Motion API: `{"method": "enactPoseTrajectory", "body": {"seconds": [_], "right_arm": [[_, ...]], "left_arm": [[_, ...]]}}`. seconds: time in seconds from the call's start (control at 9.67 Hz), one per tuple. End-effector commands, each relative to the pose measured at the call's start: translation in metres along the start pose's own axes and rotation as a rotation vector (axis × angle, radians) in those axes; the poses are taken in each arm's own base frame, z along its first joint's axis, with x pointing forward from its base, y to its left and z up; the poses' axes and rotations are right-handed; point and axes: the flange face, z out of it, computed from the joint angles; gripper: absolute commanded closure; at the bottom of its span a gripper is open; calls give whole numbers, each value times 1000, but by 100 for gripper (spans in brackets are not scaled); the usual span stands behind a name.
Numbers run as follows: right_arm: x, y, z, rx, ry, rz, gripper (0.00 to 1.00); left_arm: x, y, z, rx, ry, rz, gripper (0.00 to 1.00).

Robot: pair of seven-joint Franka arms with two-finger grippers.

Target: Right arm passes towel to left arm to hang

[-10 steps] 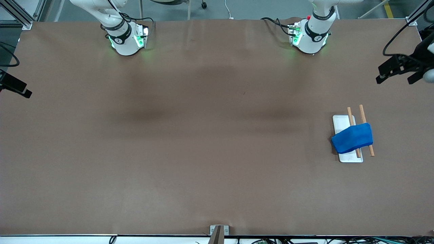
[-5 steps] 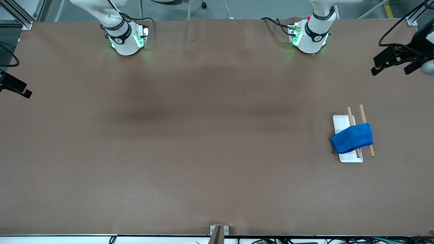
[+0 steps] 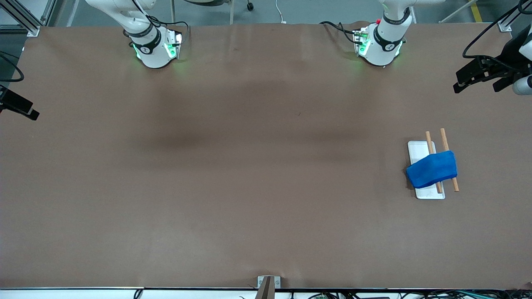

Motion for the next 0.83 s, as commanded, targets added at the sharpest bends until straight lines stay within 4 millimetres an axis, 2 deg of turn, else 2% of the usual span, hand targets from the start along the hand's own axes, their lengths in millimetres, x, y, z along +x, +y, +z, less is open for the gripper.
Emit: {"method": "enactPoseTrajectory", "body": {"seconds": [0.0, 0.72], "right_arm": [[-3, 1, -1, -18, 0, -7, 0], [-3, 1, -1, -18, 0, -7, 0]], "left_arm": [[5, 0, 15, 31, -20, 15, 1], [7, -8, 18, 30, -17, 19, 1]]}}
